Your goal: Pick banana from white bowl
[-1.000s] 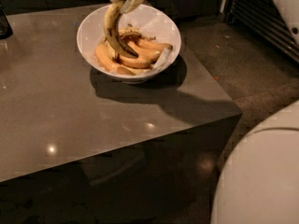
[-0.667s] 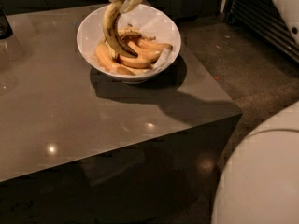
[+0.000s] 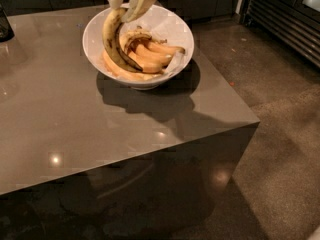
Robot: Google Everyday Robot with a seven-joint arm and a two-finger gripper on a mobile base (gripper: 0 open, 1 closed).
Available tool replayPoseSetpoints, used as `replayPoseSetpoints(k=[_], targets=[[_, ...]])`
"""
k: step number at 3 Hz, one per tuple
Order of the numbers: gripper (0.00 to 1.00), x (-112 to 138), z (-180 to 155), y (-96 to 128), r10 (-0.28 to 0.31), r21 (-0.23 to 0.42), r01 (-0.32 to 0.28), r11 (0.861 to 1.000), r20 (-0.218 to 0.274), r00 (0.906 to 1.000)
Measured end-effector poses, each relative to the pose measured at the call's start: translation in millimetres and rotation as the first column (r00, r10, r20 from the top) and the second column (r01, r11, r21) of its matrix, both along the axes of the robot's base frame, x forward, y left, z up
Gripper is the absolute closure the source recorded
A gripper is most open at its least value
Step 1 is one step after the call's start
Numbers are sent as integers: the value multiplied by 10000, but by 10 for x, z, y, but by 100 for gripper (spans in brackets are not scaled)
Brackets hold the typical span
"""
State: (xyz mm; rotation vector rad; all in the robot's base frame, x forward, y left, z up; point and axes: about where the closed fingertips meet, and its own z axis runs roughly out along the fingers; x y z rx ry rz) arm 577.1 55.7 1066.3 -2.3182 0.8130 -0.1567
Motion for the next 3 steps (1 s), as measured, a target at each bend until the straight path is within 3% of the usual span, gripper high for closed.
replayPoseSetpoints(k=[1, 3], targets=[[100, -2, 0, 1, 2, 1, -2, 10000, -1, 10000], [100, -438, 58, 270, 577, 246, -571, 9981, -211, 9981]])
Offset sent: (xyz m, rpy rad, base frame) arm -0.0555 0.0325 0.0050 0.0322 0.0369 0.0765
